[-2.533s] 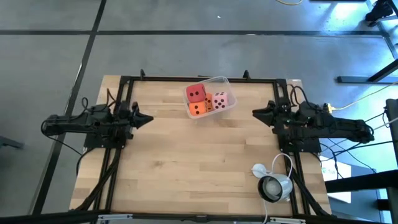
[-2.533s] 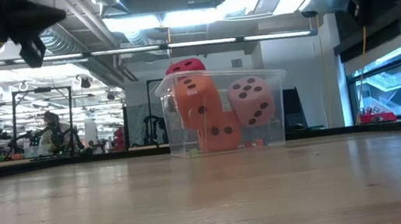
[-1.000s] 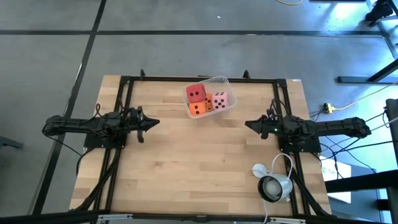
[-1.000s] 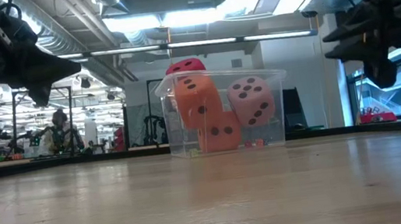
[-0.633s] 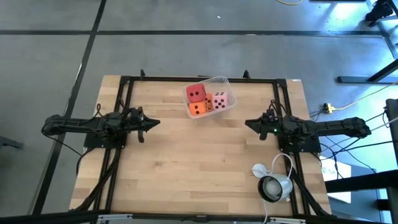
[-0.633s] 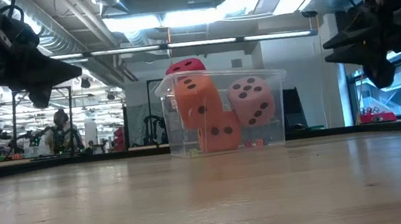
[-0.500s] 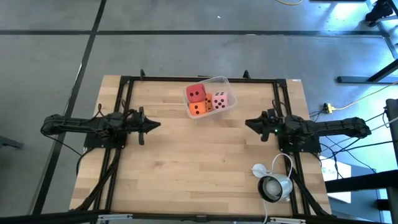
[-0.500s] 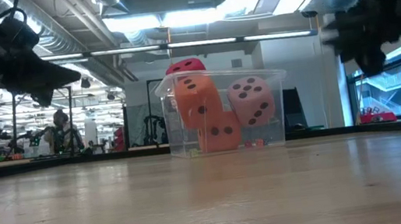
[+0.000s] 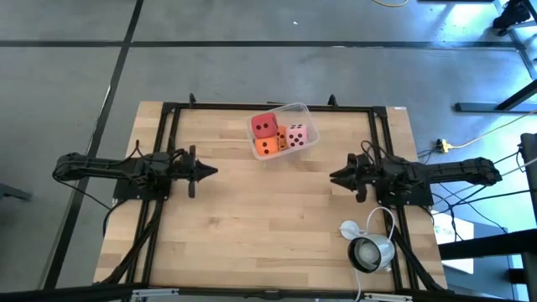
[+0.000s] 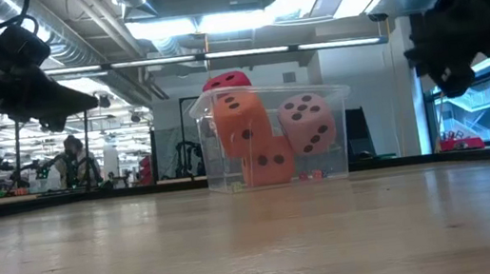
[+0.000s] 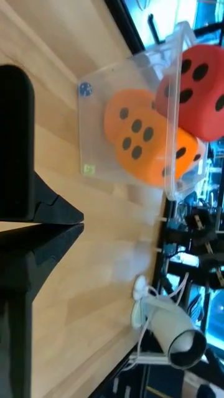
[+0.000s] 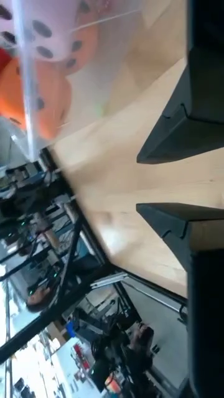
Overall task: Pick & Place Dice
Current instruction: Return to Home Position
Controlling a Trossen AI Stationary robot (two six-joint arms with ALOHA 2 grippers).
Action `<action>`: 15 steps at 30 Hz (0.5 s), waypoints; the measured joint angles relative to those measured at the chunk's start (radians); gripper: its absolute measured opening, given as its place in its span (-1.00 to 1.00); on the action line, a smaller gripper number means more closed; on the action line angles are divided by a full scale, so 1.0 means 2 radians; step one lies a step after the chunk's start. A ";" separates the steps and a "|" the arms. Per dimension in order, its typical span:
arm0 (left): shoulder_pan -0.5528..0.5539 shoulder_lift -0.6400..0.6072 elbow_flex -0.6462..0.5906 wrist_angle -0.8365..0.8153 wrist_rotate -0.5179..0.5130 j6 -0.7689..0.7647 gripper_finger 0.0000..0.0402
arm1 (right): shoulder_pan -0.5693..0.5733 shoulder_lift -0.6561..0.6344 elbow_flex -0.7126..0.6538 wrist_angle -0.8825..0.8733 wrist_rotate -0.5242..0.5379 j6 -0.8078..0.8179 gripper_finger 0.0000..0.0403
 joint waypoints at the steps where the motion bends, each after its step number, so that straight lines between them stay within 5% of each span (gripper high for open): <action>1: 0.000 0.000 0.000 0.000 0.004 0.001 -0.99 | 0.000 0.003 0.000 -0.006 0.000 0.010 -0.45; 15: 0.000 0.000 0.000 0.009 0.035 0.055 -0.99 | 0.000 0.008 0.000 0.061 0.074 -0.051 -0.53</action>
